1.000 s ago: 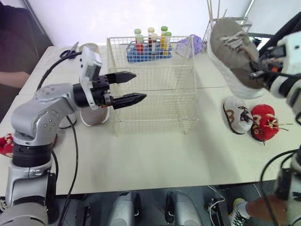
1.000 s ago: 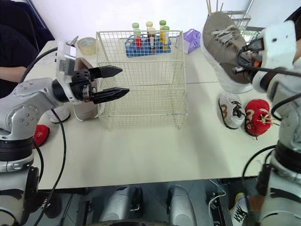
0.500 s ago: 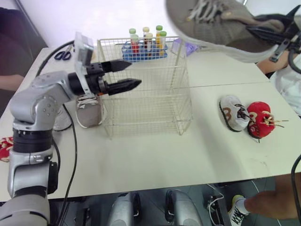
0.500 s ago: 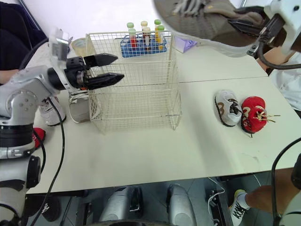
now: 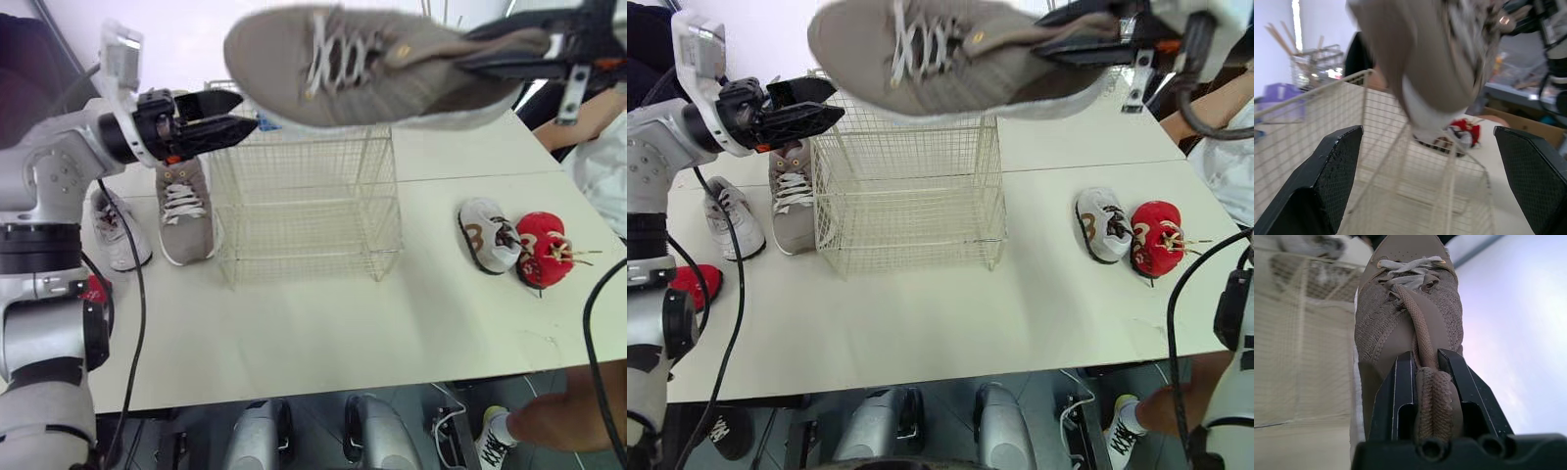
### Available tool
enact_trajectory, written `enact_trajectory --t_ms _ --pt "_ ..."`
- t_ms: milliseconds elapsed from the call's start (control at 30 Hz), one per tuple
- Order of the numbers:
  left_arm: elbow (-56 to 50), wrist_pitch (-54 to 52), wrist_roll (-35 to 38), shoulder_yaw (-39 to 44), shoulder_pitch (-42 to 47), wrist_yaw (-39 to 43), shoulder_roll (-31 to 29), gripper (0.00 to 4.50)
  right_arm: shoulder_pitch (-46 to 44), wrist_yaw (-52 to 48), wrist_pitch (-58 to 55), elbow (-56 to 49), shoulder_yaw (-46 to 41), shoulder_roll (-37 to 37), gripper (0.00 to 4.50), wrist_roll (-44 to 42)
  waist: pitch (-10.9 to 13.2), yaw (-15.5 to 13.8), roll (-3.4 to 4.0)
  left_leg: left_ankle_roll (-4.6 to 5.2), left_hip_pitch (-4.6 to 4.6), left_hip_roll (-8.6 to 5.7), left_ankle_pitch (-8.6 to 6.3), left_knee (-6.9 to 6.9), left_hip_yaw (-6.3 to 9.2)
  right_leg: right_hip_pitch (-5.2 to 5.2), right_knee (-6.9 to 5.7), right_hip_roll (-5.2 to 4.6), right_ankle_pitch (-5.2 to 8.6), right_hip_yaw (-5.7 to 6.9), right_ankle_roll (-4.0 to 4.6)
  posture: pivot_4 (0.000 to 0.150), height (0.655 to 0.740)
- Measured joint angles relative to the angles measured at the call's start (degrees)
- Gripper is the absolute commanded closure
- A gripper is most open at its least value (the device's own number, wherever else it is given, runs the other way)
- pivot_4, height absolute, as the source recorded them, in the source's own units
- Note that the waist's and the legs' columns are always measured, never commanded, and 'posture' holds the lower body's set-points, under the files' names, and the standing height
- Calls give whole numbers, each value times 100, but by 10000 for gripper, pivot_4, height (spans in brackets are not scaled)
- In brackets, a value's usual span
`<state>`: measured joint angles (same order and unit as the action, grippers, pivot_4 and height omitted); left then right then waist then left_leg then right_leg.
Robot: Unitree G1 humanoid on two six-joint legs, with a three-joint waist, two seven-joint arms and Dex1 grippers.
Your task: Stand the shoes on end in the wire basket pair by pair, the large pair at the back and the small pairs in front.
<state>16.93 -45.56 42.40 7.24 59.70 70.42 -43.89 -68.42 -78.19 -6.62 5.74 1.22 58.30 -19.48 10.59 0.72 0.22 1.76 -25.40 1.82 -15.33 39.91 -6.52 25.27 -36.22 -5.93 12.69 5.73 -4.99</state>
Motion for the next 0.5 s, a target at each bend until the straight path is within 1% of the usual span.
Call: enact_trajectory --t_ms 200,300,433,500 --pt "338 -229 -172 -331 421 577 -150 0 -363 -575 400 49 268 -367 42723 19 0 -5 1 -1 1 0 1 1 -2 2 -8 2 0 -1 0 1500 7400" --pt "590 -377 -271 -475 576 825 -151 0 -366 -689 557 17 335 -557 42723 77 0 -9 0 -1 0 0 0 6 -2 2 -9 1 0 -2 0 1500 7400" --pt "673 -569 -415 -641 627 1098 -204 0 -366 -748 790 59 334 -664 42723 191 1 -6 0 0 0 0 0 5 -3 3 -9 1 0 -3 0 1500 7400" --pt "653 -717 -432 -646 623 1191 -217 5799 -366 -767 890 95 324 -710 42723 240 0 0 0 -1 0 0 0 5 -3 4 -12 1 0 -4 0 1500 7400"
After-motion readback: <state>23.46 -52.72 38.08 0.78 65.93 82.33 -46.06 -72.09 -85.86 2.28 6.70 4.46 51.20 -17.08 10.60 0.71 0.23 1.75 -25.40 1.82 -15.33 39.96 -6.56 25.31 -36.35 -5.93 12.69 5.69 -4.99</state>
